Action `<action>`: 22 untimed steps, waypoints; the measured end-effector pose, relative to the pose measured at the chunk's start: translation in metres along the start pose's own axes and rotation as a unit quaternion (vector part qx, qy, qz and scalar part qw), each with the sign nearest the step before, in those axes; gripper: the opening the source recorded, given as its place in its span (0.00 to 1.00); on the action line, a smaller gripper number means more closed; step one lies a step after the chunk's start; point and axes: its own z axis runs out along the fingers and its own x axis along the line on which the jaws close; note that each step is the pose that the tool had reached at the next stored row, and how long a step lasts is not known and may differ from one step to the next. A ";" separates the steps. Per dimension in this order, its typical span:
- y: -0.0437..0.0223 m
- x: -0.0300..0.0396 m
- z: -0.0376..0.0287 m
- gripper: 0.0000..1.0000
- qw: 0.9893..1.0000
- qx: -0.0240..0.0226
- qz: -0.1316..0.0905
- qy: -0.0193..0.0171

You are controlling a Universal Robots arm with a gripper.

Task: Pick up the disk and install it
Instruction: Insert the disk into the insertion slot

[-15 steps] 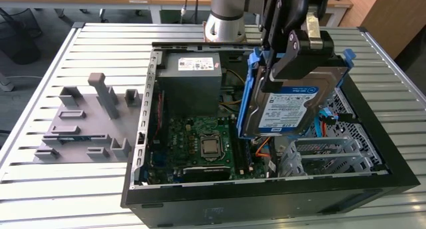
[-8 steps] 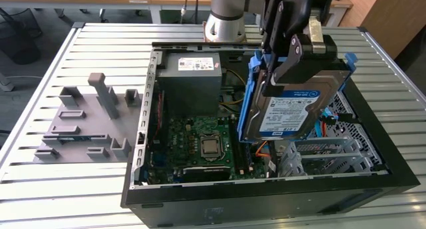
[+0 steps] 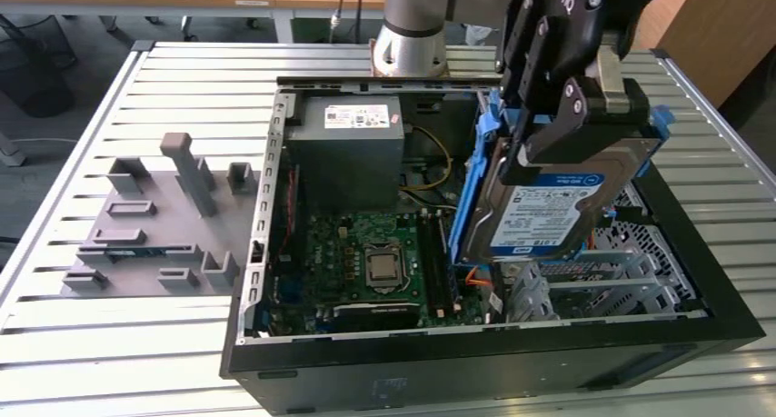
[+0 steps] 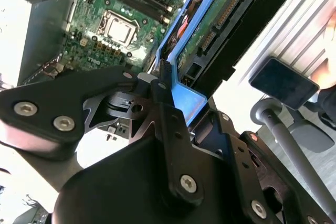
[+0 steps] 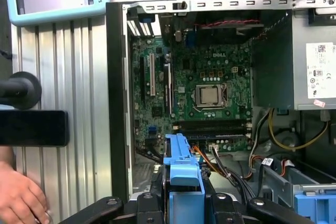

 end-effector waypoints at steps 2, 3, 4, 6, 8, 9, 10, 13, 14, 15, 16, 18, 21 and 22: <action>-0.0061 0.0001 0.0010 0.37 1.000 0.000 0.000 0.000; -0.0093 0.0002 0.0014 0.37 1.000 0.000 0.000 0.000; -0.0126 0.0002 0.0018 0.37 1.000 0.000 0.000 0.000; -0.0188 0.0003 0.0026 0.37 1.000 0.000 0.000 0.000; -0.0231 0.0004 0.0030 0.37 1.000 0.000 0.000 0.000; -0.0249 0.0003 0.0031 0.37 1.000 0.000 0.000 0.000; -0.0261 0.0003 0.0032 0.37 1.000 0.000 0.000 0.000; -0.0263 0.0003 0.0033 0.37 1.000 0.000 0.000 0.000; -0.0263 0.0003 0.0033 0.37 1.000 0.000 0.000 0.000; -0.0264 0.0003 0.0033 0.37 1.000 0.000 0.000 0.000; -0.0267 0.0003 0.0034 0.37 1.000 0.000 0.000 0.000; -0.0330 0.0002 0.0039 0.37 1.000 0.000 0.000 0.000; -0.0405 0.0000 0.0052 0.37 1.000 0.000 0.000 0.000; -0.0420 -0.0001 0.0056 0.37 1.000 0.000 0.000 0.000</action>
